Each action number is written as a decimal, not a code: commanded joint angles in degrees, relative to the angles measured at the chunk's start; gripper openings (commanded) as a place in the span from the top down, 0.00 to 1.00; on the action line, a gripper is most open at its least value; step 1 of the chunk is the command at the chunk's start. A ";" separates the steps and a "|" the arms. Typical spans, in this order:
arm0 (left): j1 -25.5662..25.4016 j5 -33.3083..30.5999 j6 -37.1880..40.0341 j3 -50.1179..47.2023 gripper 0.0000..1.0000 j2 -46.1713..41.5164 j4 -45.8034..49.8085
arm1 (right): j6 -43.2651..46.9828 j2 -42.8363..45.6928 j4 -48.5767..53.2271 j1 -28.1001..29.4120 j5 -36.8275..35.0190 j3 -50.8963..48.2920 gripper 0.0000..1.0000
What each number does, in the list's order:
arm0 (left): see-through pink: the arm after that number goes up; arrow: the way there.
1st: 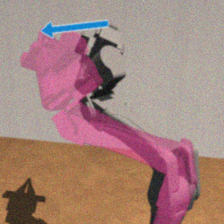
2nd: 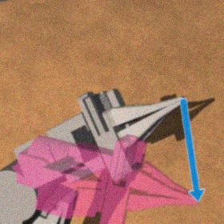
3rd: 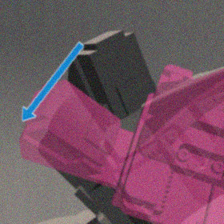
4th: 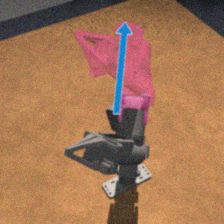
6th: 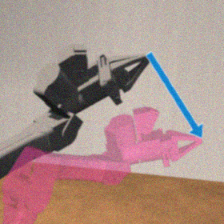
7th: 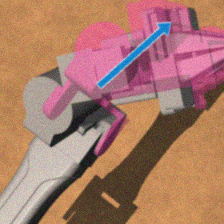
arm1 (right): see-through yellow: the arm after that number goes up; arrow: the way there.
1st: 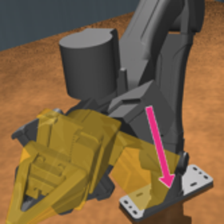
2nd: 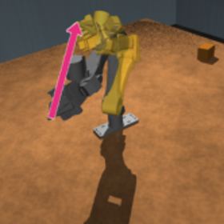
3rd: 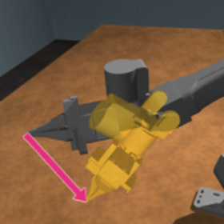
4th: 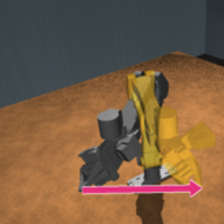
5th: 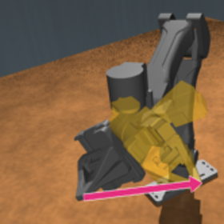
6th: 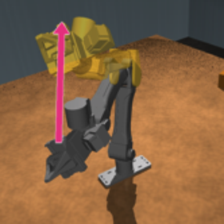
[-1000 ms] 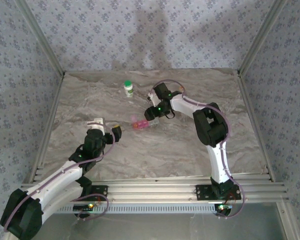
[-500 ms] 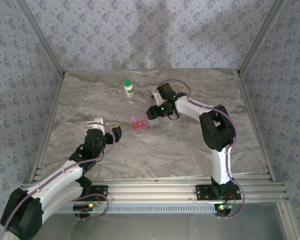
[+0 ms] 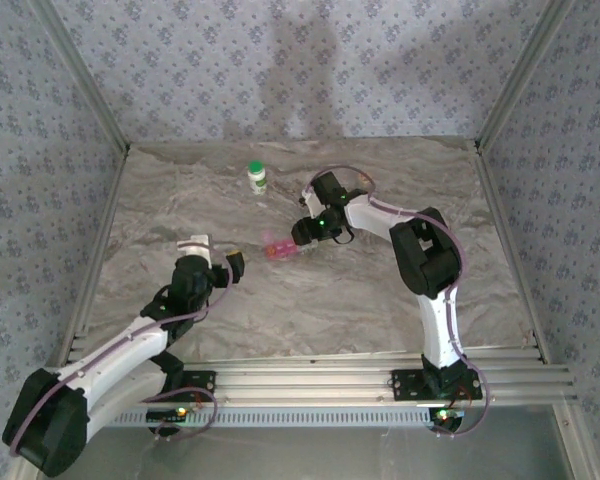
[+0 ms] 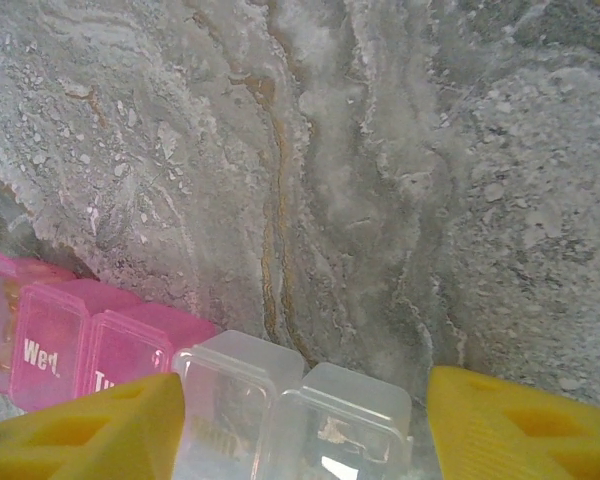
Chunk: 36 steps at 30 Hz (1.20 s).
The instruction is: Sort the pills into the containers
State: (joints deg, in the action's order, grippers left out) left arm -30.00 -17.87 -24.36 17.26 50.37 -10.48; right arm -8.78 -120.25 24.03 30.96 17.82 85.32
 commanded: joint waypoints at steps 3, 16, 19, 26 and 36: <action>3.80 4.03 -7.08 5.04 0.01 4.49 1.68 | 0.66 -1.31 1.47 0.42 -0.11 -1.59 0.36; 12.66 25.05 -9.57 30.51 0.32 35.53 11.29 | 2.79 -0.35 -0.04 0.58 0.37 -4.27 0.37; 13.40 29.99 -8.54 35.75 0.43 42.15 12.86 | 2.89 -0.01 -0.21 0.49 0.53 -4.86 0.36; 13.72 39.06 -7.37 46.13 0.72 54.47 17.01 | 2.80 0.36 -0.92 0.33 0.98 -6.14 0.37; 12.91 41.33 -6.67 46.10 0.79 55.46 17.32 | 2.80 0.36 -1.42 0.09 1.42 -6.88 0.37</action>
State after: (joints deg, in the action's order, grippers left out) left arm -16.62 21.28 -32.36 62.67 106.41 5.43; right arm -7.49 -118.85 17.85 30.83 19.66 80.77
